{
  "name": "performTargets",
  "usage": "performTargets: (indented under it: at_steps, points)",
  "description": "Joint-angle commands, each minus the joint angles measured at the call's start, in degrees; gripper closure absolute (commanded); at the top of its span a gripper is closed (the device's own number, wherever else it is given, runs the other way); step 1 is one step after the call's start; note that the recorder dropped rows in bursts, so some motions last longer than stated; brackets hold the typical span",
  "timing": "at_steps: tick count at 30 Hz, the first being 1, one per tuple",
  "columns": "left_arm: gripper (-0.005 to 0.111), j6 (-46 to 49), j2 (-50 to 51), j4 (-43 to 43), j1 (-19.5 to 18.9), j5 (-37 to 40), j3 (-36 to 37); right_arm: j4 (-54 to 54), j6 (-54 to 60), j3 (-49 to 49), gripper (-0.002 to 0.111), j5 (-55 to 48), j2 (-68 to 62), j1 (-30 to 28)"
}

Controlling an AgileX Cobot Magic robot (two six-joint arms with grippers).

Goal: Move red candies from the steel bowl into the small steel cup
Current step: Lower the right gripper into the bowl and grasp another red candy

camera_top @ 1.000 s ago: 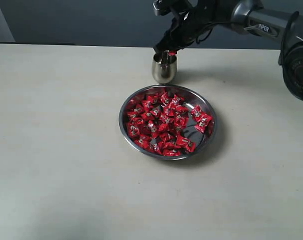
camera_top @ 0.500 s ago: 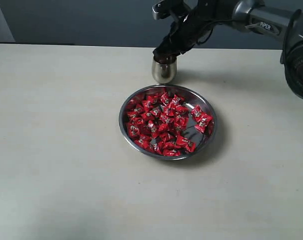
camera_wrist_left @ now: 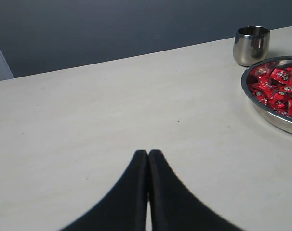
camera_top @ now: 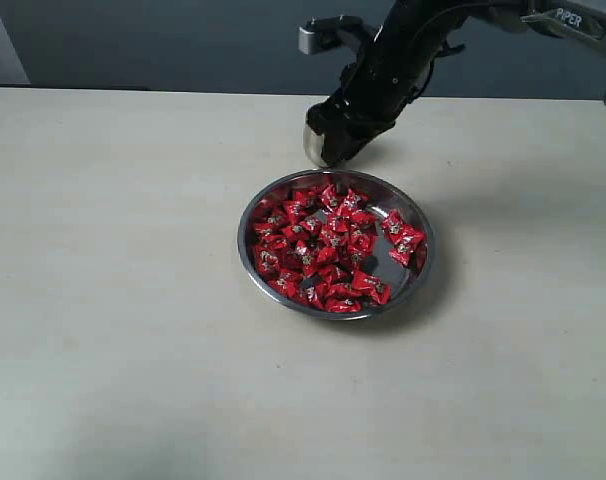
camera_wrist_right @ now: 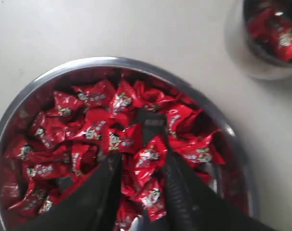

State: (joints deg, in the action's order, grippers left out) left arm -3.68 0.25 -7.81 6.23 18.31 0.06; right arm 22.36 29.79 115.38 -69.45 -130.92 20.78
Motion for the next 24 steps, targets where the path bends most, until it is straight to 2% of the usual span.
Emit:
performTargets:
  at_steps: [1, 12, 17, 22, 24]
  points:
    - [0.106, -0.22, -0.25, 0.07, 0.17, -0.54, -0.06, -0.03, 0.21, -4.47, 0.077, -0.52, 0.35, 2.21]
    - [0.106, -0.22, -0.25, 0.07, 0.17, -0.54, -0.06, -0.85, -1.40, -15.96, 0.077, -0.52, 3.64, 3.82]
    - [0.106, -0.22, -0.25, 0.07, 0.17, -0.54, -0.06, 1.05, 0.42, -16.93, 0.077, -0.52, 4.65, 3.89]
    - [0.106, -0.22, -0.25, 0.07, 0.17, -0.54, -0.06, 3.83, 3.68, -16.93, 0.063, -0.52, 2.52, 4.29]
    - [0.106, -0.22, -0.25, 0.07, 0.17, -0.54, -0.06, 2.73, 3.66, -16.93, 0.062, -0.52, 1.67, 4.55]
